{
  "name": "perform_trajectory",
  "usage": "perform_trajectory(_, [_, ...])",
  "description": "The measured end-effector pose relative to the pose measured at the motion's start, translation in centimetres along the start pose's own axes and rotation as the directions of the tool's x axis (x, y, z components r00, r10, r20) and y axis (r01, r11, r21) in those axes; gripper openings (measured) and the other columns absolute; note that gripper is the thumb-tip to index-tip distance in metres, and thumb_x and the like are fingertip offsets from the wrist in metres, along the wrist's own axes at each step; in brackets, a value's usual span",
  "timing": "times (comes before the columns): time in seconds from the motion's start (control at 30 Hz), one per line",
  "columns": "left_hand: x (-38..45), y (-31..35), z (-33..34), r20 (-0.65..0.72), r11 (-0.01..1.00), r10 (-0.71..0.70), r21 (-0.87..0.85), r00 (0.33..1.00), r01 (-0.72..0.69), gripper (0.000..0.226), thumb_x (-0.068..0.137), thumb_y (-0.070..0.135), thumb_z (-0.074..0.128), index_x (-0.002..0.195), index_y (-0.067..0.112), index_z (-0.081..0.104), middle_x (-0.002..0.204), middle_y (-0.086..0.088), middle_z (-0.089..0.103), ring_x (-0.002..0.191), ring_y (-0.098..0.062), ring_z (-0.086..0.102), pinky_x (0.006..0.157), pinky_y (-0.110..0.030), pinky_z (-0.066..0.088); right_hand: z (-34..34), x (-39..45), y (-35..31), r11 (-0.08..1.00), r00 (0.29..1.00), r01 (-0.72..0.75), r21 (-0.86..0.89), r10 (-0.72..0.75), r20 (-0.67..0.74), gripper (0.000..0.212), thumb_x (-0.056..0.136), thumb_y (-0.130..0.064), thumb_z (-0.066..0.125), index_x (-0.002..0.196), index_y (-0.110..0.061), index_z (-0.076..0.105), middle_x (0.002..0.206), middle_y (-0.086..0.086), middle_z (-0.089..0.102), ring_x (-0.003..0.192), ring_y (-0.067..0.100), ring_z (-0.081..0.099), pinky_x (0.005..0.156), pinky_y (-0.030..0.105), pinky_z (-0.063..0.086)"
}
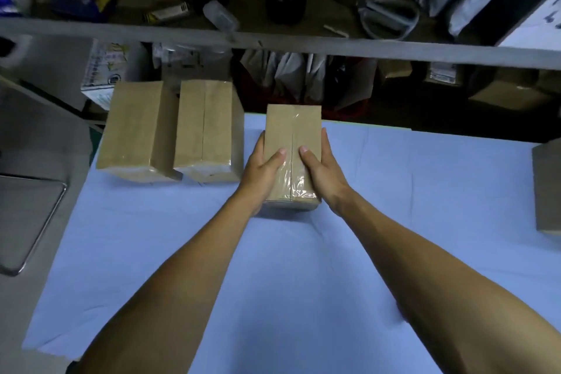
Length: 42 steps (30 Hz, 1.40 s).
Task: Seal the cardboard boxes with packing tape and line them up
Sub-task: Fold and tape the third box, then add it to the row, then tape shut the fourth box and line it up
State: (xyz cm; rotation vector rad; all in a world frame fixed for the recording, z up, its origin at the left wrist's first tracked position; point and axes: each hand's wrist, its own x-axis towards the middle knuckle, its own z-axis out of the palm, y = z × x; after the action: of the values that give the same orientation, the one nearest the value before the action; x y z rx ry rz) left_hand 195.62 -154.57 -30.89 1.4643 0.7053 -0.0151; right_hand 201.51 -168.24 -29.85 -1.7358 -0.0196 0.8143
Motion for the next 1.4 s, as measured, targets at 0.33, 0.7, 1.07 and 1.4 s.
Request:
perform_trajectory(0.33, [3.0,1.5,0.0,-0.088,0.999,0.033,0.037,0.996,-0.03,0.04,0.089,0.035,0.06,0.129,0.037,0.055,0.116,0.011,0.071,0.107,-0.01,0.068,0.09,-0.031,0.055,-0.2,3.7,-1.8,0.998,1.0,0.031,-0.047,-0.03,0.003,0.076,0.098,-0.05,0.049,0.157,-0.039,0.003,0.144,-0.008,0.049,0.121,0.014,0.056,0.108,0.04,0.043])
perform_trajectory(0.7, [-1.6,8.1,2.0,0.056,0.413,0.313,0.891,0.948,-0.189,0.073,0.096,0.037,0.054,0.158,0.017,0.02,0.166,-0.007,0.012,0.153,-0.028,0.008,0.121,-0.044,0.013,-7.1,-3.2,-4.4,0.52,0.943,0.113,-0.847,-0.326,-0.074,0.071,0.098,-0.055,0.044,0.157,-0.024,0.021,0.164,0.007,0.017,0.151,0.026,0.012,0.117,0.041,0.025])
perform_trajectory(1.07, [-11.5,7.8,8.1,0.518,-0.119,0.239,0.855,0.822,-0.504,0.066,0.101,0.051,0.039,0.157,0.025,0.019,0.167,-0.006,0.007,0.153,-0.031,-0.003,0.119,-0.055,0.008,-11.6,-18.8,1.1,0.284,0.935,-0.135,-0.949,-0.28,-0.217,0.069,0.101,-0.048,0.041,0.158,-0.022,0.012,0.165,0.01,0.008,0.151,0.029,0.009,0.12,0.043,0.021])
perform_trajectory(1.4, [-17.5,6.7,15.5,0.695,-0.2,0.174,0.719,0.698,-0.665,0.066,0.101,0.052,0.04,0.157,0.023,0.02,0.166,-0.009,0.012,0.152,-0.033,0.002,0.119,-0.057,0.009,-16.8,-28.6,5.8,0.379,0.849,-0.337,-0.862,-0.273,-0.452,0.069,0.1,-0.044,0.046,0.157,-0.019,0.015,0.164,0.012,0.011,0.15,0.031,0.012,0.118,0.042,0.024])
